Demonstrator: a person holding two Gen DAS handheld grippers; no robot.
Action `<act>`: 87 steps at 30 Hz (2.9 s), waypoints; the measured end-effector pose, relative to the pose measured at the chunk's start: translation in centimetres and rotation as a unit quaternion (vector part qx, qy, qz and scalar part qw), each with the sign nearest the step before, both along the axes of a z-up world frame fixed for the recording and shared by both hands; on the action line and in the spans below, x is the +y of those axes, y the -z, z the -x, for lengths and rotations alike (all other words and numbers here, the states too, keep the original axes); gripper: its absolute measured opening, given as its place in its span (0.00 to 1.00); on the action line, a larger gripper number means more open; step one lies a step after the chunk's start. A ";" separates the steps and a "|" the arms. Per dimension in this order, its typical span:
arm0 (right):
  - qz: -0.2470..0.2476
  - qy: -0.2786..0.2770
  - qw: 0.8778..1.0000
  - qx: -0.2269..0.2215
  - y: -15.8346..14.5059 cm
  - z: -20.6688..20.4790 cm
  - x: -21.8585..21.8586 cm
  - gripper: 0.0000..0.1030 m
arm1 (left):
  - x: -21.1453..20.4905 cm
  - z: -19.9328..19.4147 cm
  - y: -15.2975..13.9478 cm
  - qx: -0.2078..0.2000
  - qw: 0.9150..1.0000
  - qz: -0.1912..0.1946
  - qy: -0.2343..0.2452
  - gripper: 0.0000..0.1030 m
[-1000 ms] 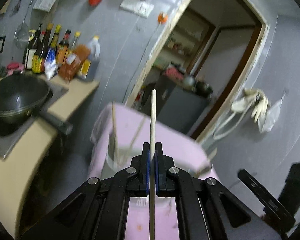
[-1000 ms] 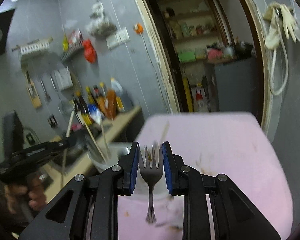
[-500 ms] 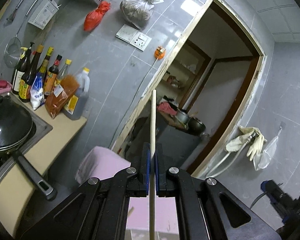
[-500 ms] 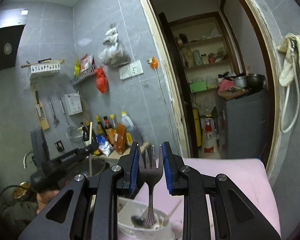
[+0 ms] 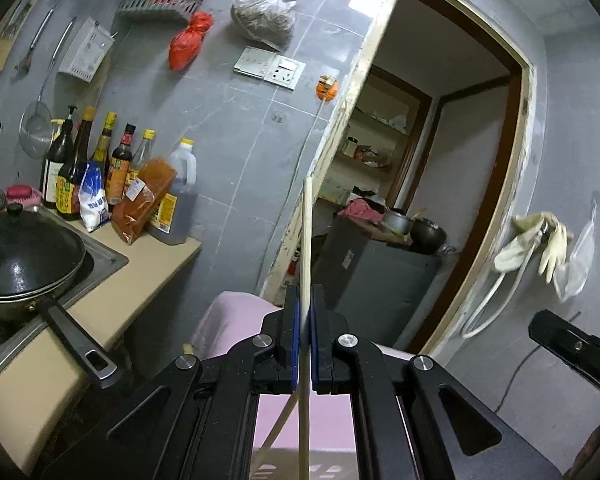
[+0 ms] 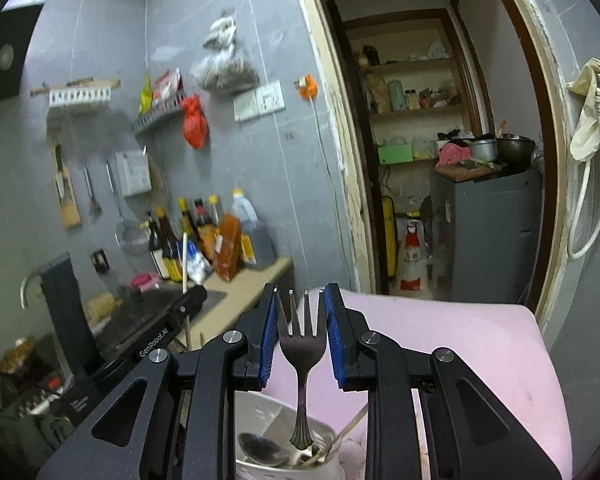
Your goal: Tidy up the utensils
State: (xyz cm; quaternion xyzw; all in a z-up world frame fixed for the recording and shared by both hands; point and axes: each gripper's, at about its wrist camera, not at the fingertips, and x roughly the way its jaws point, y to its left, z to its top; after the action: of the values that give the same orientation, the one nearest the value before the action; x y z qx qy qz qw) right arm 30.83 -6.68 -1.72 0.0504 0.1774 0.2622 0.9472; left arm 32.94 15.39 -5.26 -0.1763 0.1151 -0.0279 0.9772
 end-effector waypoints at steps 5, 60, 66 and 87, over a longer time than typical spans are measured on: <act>0.008 0.000 1.000 0.018 1.8 0.1 0.5 0.20 | -1.0 0.6 1.1 -0.011 0.999 -0.032 -0.011 0.02; 0.049 0.122 0.991 0.000 -0.8 17.5 -11.0 1.00 | -6.2 20.7 -4.8 0.067 0.994 -0.083 0.006 0.92; 0.062 0.122 0.991 0.002 -0.1 21.5 -11.7 1.00 | -7.8 24.9 -3.8 0.075 0.993 -0.094 0.006 0.92; 0.056 0.128 0.990 0.017 1.3 27.2 -13.0 1.00 | -8.5 31.6 -1.9 0.083 0.991 -0.107 -0.005 0.92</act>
State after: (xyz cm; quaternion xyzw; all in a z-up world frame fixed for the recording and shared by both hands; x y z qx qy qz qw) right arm 3.67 -19.71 -3.00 0.0236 0.1998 0.1275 0.9712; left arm 1.38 6.87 -3.31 -0.0734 0.1970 0.0037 0.9777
